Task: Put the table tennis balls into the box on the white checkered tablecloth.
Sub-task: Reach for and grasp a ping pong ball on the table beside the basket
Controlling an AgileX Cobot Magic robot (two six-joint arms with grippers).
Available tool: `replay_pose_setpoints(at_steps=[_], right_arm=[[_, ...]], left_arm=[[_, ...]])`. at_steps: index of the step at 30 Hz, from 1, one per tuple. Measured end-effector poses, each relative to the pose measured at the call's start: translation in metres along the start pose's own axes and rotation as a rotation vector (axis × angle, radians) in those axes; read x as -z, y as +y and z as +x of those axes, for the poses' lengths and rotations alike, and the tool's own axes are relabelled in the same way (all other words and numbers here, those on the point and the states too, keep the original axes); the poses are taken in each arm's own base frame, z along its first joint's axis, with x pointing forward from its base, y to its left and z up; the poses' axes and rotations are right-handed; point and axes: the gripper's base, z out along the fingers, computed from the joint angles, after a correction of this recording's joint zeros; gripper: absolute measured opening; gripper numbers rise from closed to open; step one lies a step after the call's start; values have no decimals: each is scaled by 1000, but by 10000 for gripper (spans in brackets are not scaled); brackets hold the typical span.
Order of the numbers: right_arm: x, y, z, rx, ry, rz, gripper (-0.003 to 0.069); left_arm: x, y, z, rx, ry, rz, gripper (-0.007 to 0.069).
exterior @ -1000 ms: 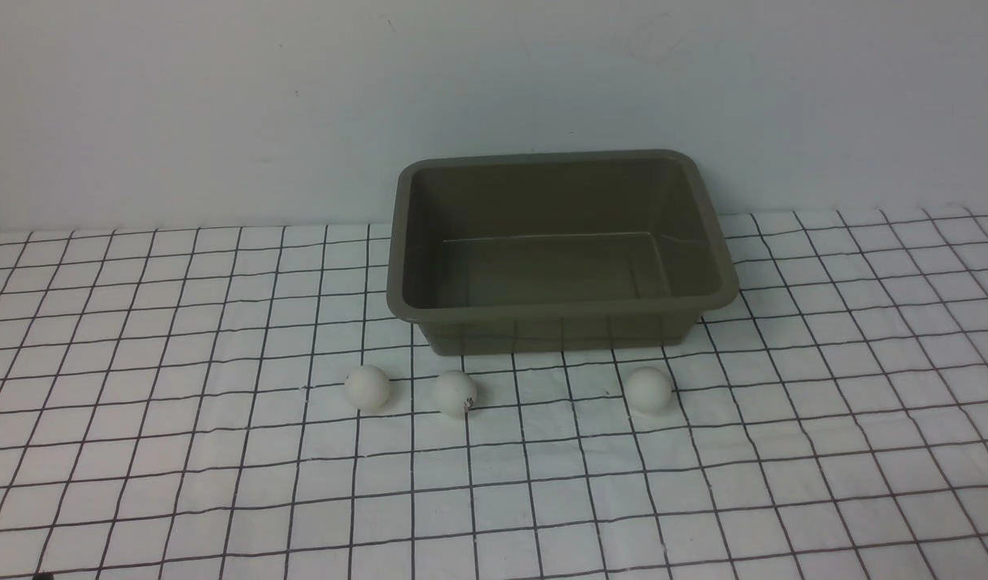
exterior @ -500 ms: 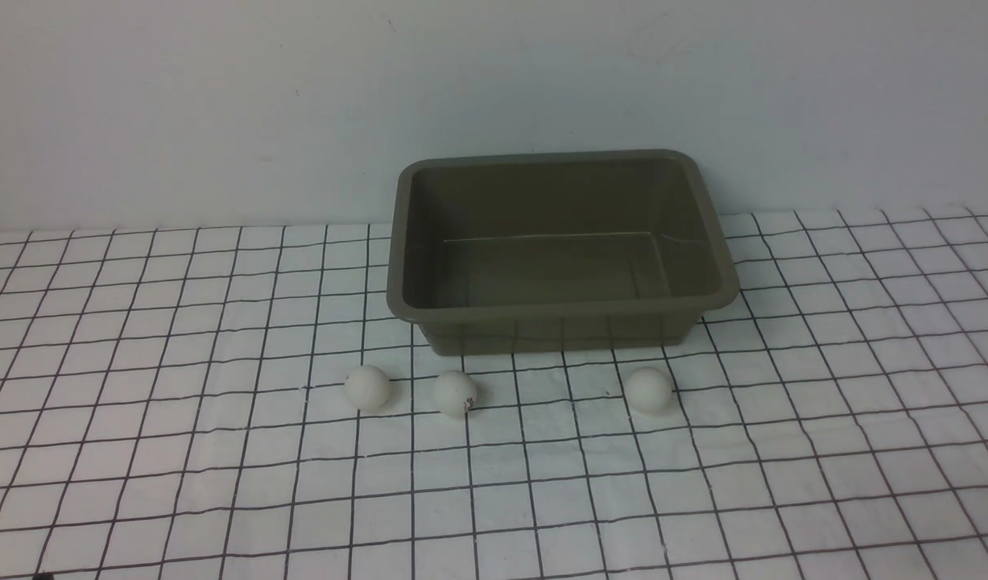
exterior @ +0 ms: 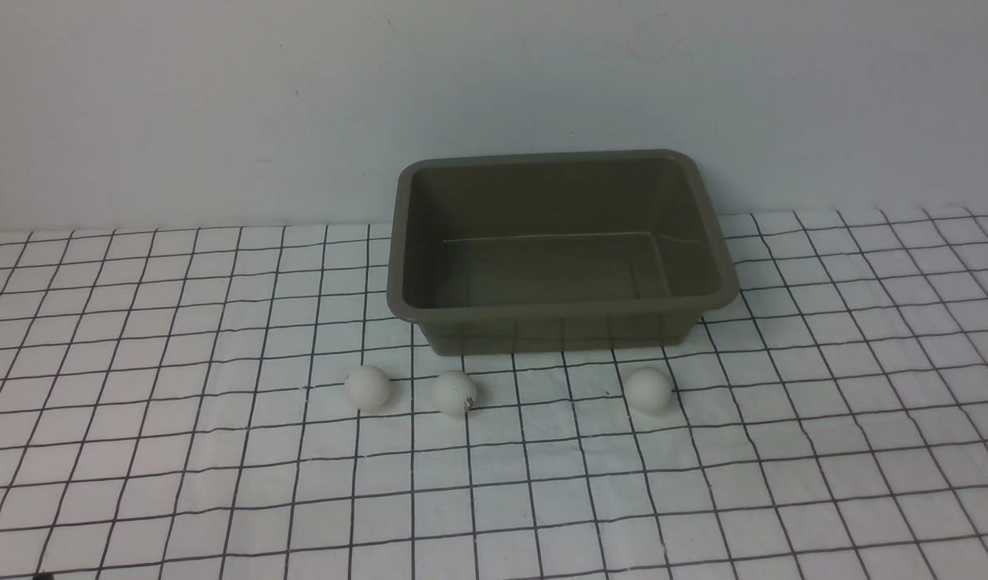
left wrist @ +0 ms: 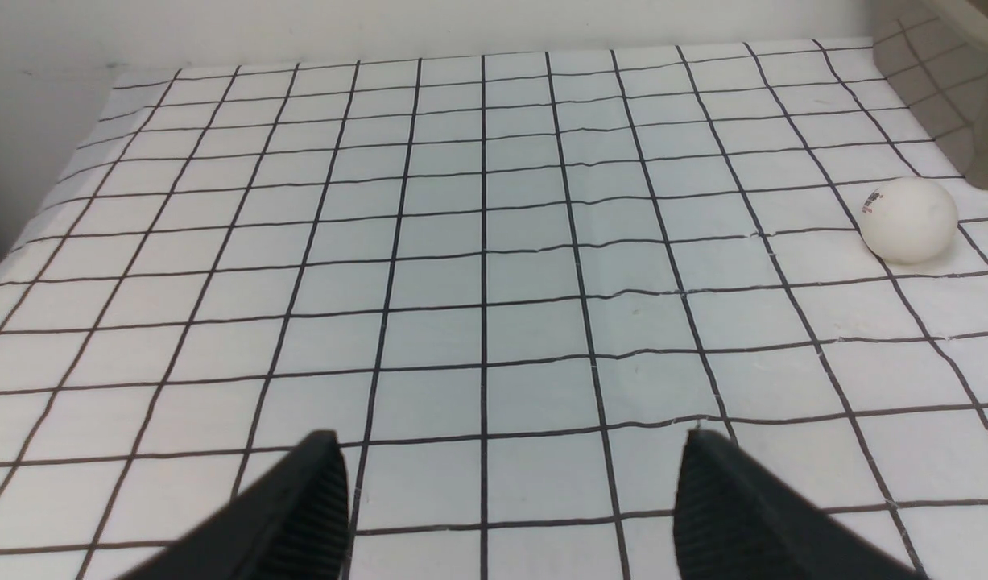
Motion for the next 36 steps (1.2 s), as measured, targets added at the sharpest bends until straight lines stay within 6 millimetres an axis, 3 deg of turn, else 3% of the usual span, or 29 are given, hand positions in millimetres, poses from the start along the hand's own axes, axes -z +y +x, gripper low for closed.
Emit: replay_pose_setpoints(at_steps=[13, 27, 36], right_arm=[[0, 7, -1, -146, -1, -74, 462], [0, 8, 4, -154, 46, -80, 462], [1, 8, 12, -76, 134, -86, 462]], left_arm=[[0, 0, 0, 0, 0, 0, 490], [0, 0, 0, -9, -5, -4, 490], [2, -2, -20, 276, -222, 58, 490]])
